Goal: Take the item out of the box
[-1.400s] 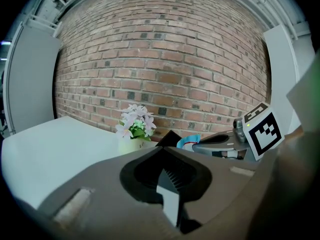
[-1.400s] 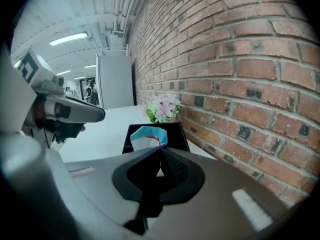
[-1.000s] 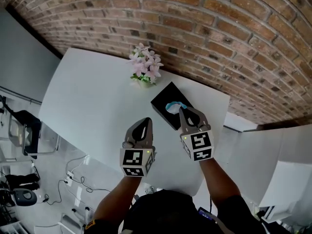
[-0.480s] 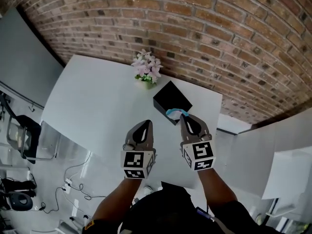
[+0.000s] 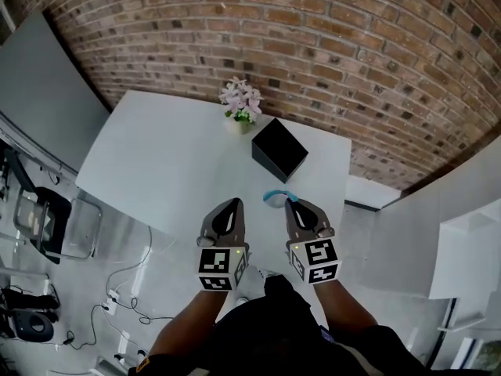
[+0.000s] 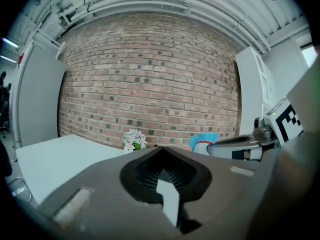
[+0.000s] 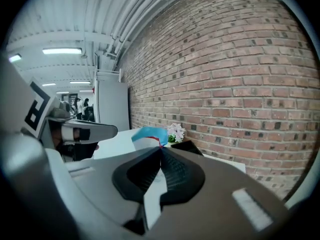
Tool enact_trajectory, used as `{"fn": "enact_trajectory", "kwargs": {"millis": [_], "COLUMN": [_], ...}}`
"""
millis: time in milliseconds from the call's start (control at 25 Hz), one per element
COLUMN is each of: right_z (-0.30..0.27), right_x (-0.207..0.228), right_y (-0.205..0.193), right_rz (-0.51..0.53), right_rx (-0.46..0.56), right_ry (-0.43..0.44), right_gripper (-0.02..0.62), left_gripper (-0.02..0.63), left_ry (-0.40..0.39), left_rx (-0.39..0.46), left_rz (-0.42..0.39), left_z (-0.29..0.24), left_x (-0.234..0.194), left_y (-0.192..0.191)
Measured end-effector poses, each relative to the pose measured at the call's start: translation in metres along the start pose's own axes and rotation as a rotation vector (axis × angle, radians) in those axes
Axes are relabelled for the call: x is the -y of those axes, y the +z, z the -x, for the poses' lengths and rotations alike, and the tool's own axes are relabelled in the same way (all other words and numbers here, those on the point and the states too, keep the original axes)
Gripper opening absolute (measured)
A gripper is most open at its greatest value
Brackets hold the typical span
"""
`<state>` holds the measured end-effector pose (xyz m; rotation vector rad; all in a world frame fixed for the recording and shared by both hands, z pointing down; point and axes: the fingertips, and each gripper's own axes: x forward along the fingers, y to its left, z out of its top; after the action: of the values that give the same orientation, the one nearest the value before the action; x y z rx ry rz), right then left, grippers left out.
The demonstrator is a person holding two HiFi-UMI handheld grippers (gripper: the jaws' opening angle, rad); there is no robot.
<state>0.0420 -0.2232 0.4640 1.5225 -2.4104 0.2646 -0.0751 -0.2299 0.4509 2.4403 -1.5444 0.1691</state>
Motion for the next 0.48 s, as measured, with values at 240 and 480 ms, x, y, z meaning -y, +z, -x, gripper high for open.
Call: {"fn": "enact_trajectory", "kwargs": {"millis": [240,480], "right_z": [0.045,0.091], "right_x": [-0.034,-0.071], "right_y": [-0.01,-0.015], "right_rz": [0.001,0.012], "right_rx": [0.009,0.031], "right_ry": [-0.018,-0.031], "right_gripper": [0.005,0.005], "left_gripper": [0.005,0.005], "left_ry": [-0.016,-0.03], "left_rx": [0.009,0.03], "left_rz": [-0.005,-0.006], "left_z": [0.055,0.11], "left_x": [0.014,0.025], "left_y": [-0.015,-0.023]}}
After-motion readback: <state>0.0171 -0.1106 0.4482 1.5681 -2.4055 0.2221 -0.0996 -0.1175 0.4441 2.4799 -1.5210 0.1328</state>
